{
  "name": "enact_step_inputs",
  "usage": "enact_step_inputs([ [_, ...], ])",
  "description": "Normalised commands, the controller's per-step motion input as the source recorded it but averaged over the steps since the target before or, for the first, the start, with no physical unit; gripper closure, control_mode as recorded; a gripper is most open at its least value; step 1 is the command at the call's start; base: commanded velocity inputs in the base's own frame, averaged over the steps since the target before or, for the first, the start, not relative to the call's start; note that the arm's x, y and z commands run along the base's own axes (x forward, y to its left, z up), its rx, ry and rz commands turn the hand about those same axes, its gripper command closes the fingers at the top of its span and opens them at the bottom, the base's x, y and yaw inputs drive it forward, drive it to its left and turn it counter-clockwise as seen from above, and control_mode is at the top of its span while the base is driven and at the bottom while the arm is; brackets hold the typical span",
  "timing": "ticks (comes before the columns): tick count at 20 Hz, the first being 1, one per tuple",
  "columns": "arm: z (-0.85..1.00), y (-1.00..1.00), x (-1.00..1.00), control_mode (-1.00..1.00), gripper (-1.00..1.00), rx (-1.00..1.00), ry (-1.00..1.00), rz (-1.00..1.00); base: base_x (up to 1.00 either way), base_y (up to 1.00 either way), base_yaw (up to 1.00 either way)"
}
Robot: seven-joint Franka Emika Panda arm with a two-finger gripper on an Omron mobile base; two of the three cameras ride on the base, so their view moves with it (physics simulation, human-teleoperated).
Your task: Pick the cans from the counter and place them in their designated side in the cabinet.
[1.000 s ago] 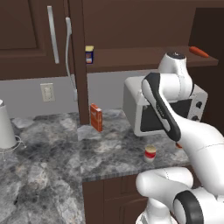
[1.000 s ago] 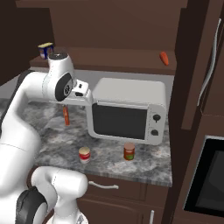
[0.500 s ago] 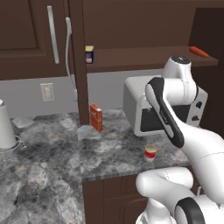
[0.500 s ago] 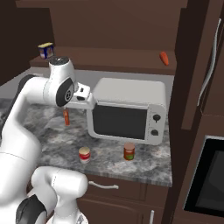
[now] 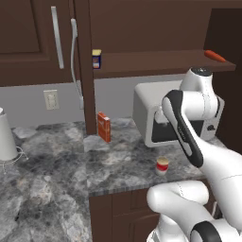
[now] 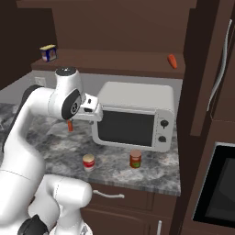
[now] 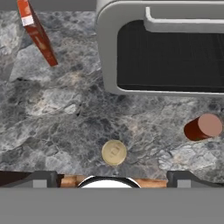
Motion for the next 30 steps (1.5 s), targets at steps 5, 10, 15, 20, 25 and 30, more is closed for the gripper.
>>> enact_step_inputs([
  [5, -0.18, -0.01, -0.05, -1.0, -1.0, 0.0, 0.01, 0.0, 0.0, 0.0, 0.0],
  [10, -0.21, 0.0, -0.09, -1.0, -1.0, 0.0, 0.02, 0.0, 0.0, 0.0, 0.0],
  [15, -0.19, 0.0, -0.11, -1.0, -1.0, 0.0, 0.01, 0.0, 0.0, 0.0, 0.0],
  [20, -0.22, -0.01, -0.08, -1.0, -1.0, 0.01, 0.0, 0.0, 0.0, 0.0, 0.0],
  [25, -0.31, 0.0, 0.0, -1.0, -1.0, 0.0, 0.01, 0.0, 0.0, 0.0, 0.0],
  [30, -0.3, 0.0, 0.0, -1.0, -1.0, 0.0, 0.02, 0.0, 0.0, 0.0, 0.0],
])
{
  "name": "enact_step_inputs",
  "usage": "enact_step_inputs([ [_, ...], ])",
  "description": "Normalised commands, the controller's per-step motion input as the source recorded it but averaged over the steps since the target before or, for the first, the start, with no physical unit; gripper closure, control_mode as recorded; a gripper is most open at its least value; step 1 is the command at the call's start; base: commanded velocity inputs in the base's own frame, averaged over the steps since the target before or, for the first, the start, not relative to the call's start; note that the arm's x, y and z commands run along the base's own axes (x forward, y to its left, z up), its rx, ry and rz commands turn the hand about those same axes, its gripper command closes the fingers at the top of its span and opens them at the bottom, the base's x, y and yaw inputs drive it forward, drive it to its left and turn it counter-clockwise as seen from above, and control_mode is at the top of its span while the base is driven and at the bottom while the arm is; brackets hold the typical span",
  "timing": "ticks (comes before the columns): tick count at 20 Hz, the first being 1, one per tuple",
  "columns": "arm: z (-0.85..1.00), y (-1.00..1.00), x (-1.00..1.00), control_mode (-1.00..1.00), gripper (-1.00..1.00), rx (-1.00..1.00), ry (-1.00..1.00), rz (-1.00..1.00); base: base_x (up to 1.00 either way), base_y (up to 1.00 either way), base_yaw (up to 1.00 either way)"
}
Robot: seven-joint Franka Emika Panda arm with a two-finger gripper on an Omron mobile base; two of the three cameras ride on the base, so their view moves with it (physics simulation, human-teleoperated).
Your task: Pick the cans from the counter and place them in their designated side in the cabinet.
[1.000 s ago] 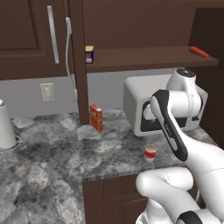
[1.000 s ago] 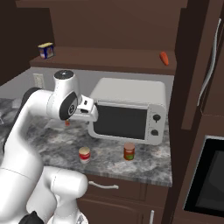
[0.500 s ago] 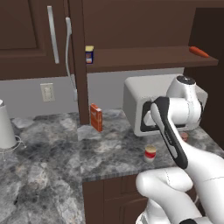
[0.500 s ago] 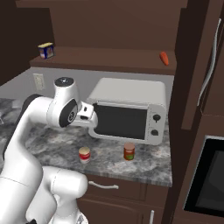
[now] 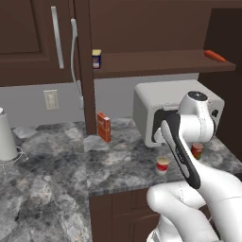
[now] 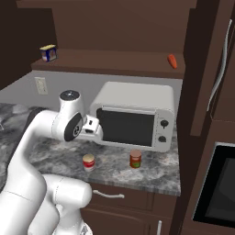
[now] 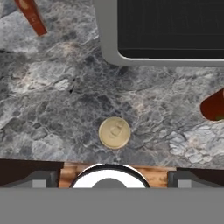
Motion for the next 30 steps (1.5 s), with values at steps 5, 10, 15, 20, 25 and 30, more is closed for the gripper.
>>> enact_step_inputs([
  [5, -0.27, -0.03, 0.0, -1.0, -1.0, 0.0, 0.0, 0.0, 0.0, 0.0, 0.0],
  [10, -0.27, 0.0, 0.0, -1.0, -1.0, 0.0, 0.02, 0.0, 0.0, 0.0, 0.0],
  [15, -0.17, 0.0, 0.05, -1.0, -1.0, 0.01, 0.1, 0.0, 0.0, 0.0, 0.0],
  [20, -0.04, 0.0, 0.06, -1.0, -1.0, 0.0, 0.05, 0.0, 0.0, 0.0, 0.0],
  [25, 0.0, 0.0, 0.1, -1.0, -1.0, 0.0, 0.04, 0.0, 0.0, 0.0, 0.0],
  [30, -0.06, 0.0, 0.1, -1.0, -1.0, 0.0, 0.06, 0.0, 0.0, 0.0, 0.0],
])
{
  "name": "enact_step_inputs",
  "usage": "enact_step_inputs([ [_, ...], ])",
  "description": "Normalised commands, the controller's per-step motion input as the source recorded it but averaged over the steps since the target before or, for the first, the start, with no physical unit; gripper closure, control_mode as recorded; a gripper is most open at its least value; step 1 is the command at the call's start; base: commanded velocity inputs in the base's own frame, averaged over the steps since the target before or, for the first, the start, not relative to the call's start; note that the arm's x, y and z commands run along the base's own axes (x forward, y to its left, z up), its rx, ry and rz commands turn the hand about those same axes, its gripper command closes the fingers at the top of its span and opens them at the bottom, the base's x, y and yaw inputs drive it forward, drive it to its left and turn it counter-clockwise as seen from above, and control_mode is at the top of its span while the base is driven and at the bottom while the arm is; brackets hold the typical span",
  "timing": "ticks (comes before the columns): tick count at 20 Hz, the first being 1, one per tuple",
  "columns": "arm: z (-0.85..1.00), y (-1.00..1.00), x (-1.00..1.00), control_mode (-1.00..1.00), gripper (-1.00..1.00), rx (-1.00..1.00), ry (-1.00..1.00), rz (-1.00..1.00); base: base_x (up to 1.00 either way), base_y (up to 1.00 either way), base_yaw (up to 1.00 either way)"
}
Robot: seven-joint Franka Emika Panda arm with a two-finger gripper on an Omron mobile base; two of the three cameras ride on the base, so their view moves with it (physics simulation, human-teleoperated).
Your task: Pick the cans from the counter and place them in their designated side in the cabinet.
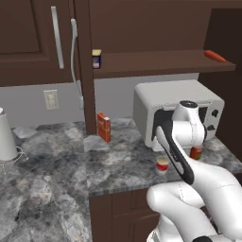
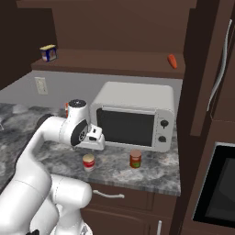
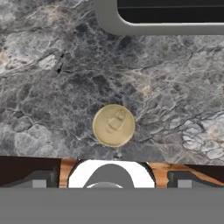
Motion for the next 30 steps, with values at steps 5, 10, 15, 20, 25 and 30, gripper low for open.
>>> enact_step_inputs([
  [5, -0.11, 0.0, 0.12, -1.0, -1.0, 0.0, 0.05, 0.0, 0.0, 0.0, 0.0],
  [10, -0.2, 0.0, 0.14, -1.0, -1.0, 0.0, 0.02, 0.0, 0.0, 0.0, 0.0],
  [15, -0.18, 0.0, 0.1, -1.0, -1.0, 0.0, 0.0, 0.0, 0.0, 0.0, 0.0],
  [20, -0.19, 0.0, 0.0, -1.0, -1.0, 0.0, 0.0, 0.0, 0.0, 0.0, 0.0],
  [25, -0.22, 0.0, 0.0, -1.0, -1.0, 0.0, 0.0, 0.0, 0.0, 0.0, 0.0],
  [30, -0.19, 0.0, 0.0, -1.0, -1.0, 0.0, 0.0, 0.0, 0.0, 0.0, 0.0],
])
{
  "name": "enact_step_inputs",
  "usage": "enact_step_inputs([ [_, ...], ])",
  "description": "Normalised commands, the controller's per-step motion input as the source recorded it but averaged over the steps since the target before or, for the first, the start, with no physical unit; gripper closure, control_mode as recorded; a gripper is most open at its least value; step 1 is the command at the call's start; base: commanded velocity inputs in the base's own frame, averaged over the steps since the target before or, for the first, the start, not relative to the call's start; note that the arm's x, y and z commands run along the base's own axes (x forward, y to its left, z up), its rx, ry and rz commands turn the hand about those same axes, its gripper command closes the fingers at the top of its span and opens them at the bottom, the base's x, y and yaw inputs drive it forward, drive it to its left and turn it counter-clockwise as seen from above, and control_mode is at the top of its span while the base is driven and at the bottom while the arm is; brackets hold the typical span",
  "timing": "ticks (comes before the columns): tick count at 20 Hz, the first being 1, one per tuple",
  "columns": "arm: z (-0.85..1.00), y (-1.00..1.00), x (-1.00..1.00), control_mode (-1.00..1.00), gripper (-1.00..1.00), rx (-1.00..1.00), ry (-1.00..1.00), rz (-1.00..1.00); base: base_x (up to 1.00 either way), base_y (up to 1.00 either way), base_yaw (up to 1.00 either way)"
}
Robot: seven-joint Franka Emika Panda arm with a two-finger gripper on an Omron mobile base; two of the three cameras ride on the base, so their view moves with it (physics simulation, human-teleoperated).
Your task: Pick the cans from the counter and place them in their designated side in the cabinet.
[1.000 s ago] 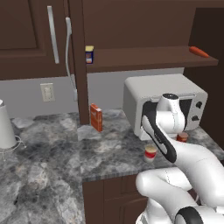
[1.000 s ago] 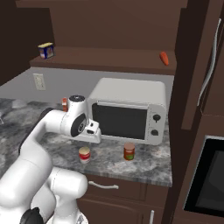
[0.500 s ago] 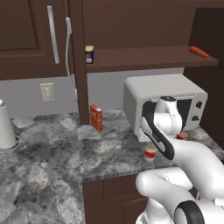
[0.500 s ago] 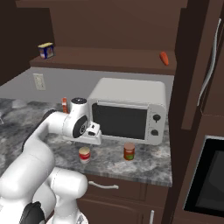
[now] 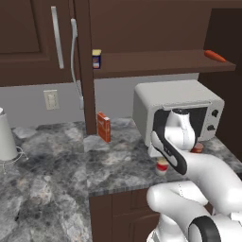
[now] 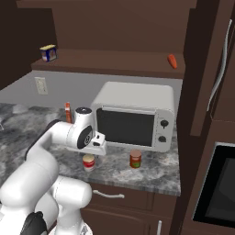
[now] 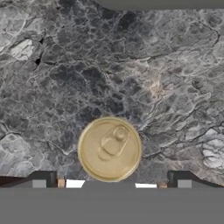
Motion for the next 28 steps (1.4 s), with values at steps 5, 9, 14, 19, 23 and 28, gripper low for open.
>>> enact_step_inputs([
  [5, -0.19, 0.02, 0.01, -1.0, -1.0, 0.0, 0.0, 0.0, 0.0, 0.0, 0.0],
  [9, -0.21, 0.02, 0.02, -1.0, -1.0, 0.0, 0.0, 0.0, 0.0, 0.0, 0.0],
  [14, -0.19, 0.0, 0.09, -1.0, -1.0, 0.0, 0.0, 0.0, 0.0, 0.0, 0.0],
  [19, -0.16, 0.0, 0.16, -1.0, -1.0, 0.0, 0.0, 0.0, 0.0, 0.0, 0.0],
  [23, -0.14, 0.0, 0.18, -1.0, -1.0, 0.0, 0.0, 0.0, 0.0, 0.0, 0.0],
  [28, -0.2, 0.01, 0.1, -1.0, 1.0, 0.0, 0.0, 0.0, 0.0, 0.0, 0.0],
])
